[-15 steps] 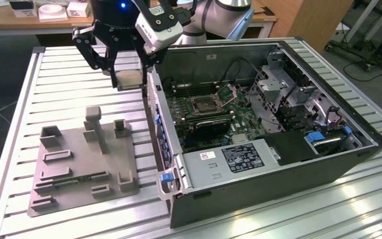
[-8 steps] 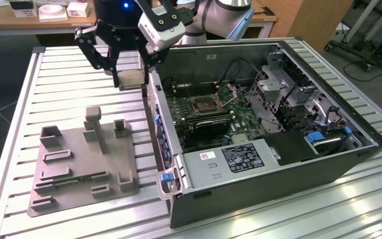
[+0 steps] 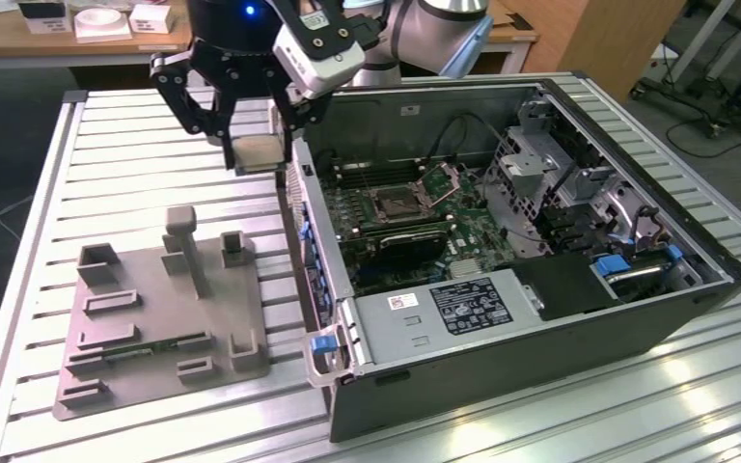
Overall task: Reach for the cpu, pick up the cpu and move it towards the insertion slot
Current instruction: 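Pick up the cpu and move it towards the insertion slot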
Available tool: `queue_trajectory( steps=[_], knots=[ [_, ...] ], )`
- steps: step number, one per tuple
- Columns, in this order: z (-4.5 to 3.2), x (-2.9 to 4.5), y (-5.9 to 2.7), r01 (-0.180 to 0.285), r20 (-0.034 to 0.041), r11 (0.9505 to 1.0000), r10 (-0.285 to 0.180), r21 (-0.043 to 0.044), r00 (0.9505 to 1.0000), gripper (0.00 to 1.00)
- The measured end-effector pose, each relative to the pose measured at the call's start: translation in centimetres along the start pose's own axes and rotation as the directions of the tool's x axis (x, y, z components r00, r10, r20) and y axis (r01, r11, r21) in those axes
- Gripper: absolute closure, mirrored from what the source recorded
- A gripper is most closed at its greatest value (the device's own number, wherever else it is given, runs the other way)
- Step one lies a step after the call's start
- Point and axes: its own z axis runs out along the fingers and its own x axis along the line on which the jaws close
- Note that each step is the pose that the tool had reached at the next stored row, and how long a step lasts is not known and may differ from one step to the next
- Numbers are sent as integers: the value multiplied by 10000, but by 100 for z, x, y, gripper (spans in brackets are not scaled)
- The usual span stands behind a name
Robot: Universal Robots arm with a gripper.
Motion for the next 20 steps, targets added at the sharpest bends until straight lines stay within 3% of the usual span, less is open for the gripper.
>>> queue_trajectory(
  steps=[20],
  knots=[
    [1,-65,0,1,0,10000,-1,0,10000,45]
  ],
)
